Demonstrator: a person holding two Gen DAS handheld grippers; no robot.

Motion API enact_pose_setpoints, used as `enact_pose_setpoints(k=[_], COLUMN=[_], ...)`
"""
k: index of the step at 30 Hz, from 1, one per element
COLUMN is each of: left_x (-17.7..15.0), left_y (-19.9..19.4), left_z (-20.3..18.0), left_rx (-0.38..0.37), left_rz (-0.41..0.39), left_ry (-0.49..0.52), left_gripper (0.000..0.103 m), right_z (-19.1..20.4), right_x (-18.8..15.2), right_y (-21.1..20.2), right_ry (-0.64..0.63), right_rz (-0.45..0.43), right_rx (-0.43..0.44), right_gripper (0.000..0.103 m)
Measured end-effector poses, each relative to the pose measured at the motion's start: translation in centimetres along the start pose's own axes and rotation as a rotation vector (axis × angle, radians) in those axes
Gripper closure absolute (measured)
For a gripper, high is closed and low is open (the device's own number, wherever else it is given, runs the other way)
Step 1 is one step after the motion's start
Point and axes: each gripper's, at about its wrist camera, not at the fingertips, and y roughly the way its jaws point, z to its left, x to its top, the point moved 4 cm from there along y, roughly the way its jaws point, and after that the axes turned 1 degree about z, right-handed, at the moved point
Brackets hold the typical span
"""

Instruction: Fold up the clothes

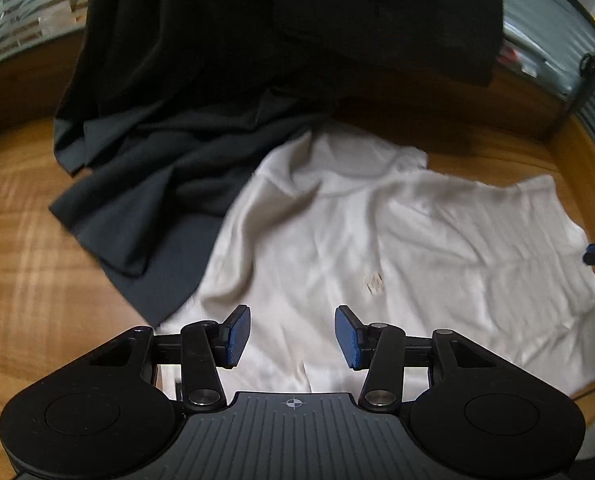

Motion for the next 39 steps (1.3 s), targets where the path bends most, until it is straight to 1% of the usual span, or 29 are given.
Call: enact_pose_setpoints(k=[4, 6, 10, 12, 16, 19, 21, 25, 28, 30, 31, 32, 33, 34, 36, 39], left_x=[2.9, 4.2, 7.1, 8.6, 11.5, 13.1, 13.7, 14.1, 13.7, 13.3, 13.1, 12.9, 12.7, 12.5, 12.2, 11.6], left_y=[1.3, 2.3, 4.7, 6.1, 9.1, 11.0, 12.2, 13.5, 13.7, 13.6, 13.5, 13.3, 13.1, 12.8, 11.9, 10.0], left_z=[-0.5, -0.7, -0.8, -0.7, -0.4, -0.2, -0.1, -0.4, -0.6, -0.8, -0.8, -0.9, -1.0, -1.1, -1.2, -1.1], left_rx=[0.028, 0.039, 0.044, 0.042, 0.033, 0.028, 0.025, 0.015, 0.006, -0.004, -0.011, -0.016, -0.013, -0.009, 0.000, 0.001], left_rz=[-0.009, -0.010, 0.001, 0.010, 0.031, 0.055, 0.070, 0.092, 0.097, 0.088, 0.080, 0.072, 0.061, 0.049, 0.018, -0.017], left_ry=[0.033, 0.056, 0.121, 0.144, 0.182, 0.203, 0.215, 0.237, 0.250, 0.258, 0.261, 0.267, 0.279, 0.290, 0.301, 0.291], left_gripper=[0.053, 0.053, 0.053, 0.053, 0.053, 0.052, 0.051, 0.051, 0.054, 0.065, 0.076, 0.091, 0.097, 0.099, 0.099, 0.100], right_z=[-2.3, -3.0, -4.4, -5.1, -6.5, -7.1, -7.4, -8.2, -8.9, -9.4, -9.6, -9.7, -9.7, -9.8, -9.8, -9.2], right_x=[1.8, 2.7, 4.5, 5.5, 7.4, 8.6, 9.4, 10.9, 11.6, 12.0, 12.1, 12.2, 12.2, 12.3, 12.5, 12.3], right_y=[1.6, 2.5, 4.5, 5.6, 7.6, 9.0, 9.8, 11.7, 13.4, 14.2, 14.4, 14.6, 14.6, 14.5, 14.2, 12.8], right_ry=[-0.013, -0.032, -0.077, -0.101, -0.138, -0.192, -0.231, -0.303, -0.326, -0.330, -0.330, -0.330, -0.330, -0.329, -0.313, -0.309], right_rz=[-0.010, -0.003, 0.014, 0.025, 0.041, 0.047, 0.051, 0.079, 0.161, 0.200, 0.208, 0.216, 0.223, 0.230, 0.238, 0.209], right_rx=[0.004, 0.007, 0.017, 0.013, 0.017, 0.026, 0.042, 0.060, 0.091, 0.102, 0.110, 0.117, 0.123, 0.130, 0.144, 0.135], right_gripper=[0.084, 0.081, 0.081, 0.076, 0.074, 0.067, 0.063, 0.063, 0.062, 0.062, 0.061, 0.061, 0.066, 0.073, 0.100, 0.102])
